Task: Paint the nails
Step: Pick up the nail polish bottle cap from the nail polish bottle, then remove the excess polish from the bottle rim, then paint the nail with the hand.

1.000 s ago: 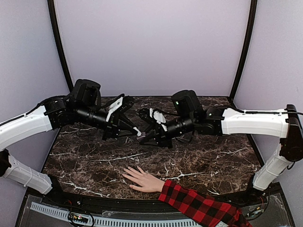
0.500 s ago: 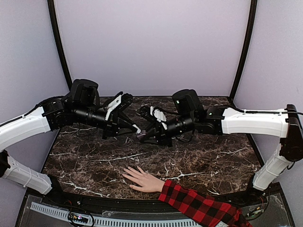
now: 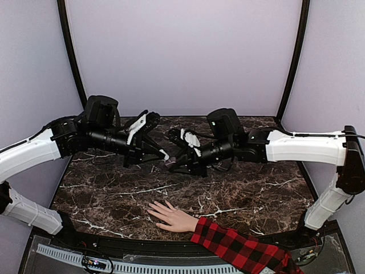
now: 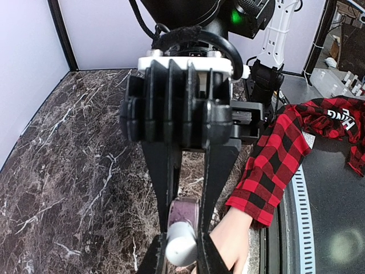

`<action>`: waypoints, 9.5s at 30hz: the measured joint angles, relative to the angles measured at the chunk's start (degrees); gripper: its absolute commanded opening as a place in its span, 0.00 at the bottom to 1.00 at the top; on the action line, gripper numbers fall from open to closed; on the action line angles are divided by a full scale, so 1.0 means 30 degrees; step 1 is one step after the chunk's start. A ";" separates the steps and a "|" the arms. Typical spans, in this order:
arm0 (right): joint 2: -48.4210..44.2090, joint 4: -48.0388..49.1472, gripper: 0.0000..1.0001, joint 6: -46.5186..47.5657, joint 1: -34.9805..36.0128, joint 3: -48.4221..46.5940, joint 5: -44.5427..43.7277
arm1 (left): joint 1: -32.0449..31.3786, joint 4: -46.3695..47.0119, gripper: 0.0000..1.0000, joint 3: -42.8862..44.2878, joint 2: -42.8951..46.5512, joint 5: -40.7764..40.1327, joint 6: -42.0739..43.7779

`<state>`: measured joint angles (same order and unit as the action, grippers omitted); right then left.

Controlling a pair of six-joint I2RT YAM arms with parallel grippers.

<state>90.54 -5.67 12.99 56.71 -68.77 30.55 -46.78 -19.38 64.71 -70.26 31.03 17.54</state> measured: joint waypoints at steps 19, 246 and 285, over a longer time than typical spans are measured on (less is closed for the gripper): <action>0.0168 -0.0066 0.00 0.0007 -0.0029 0.0000 -0.0117 | 0.0131 -0.0015 0.00 0.0000 0.0153 0.0226 -0.0066; -0.1647 0.1887 0.00 -0.1290 -0.1086 0.2346 -0.1209 | -1.0856 0.4605 0.00 -1.2014 0.1749 -1.5664 -1.4141; -0.1647 0.1887 0.00 -0.1290 -0.1093 0.2346 -0.1202 | -1.0601 0.5005 0.00 -1.1978 0.1923 -1.4426 -1.3843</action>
<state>85.60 -0.01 9.13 53.43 -61.73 26.94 -78.59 -4.36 28.77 -64.49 -12.25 -23.99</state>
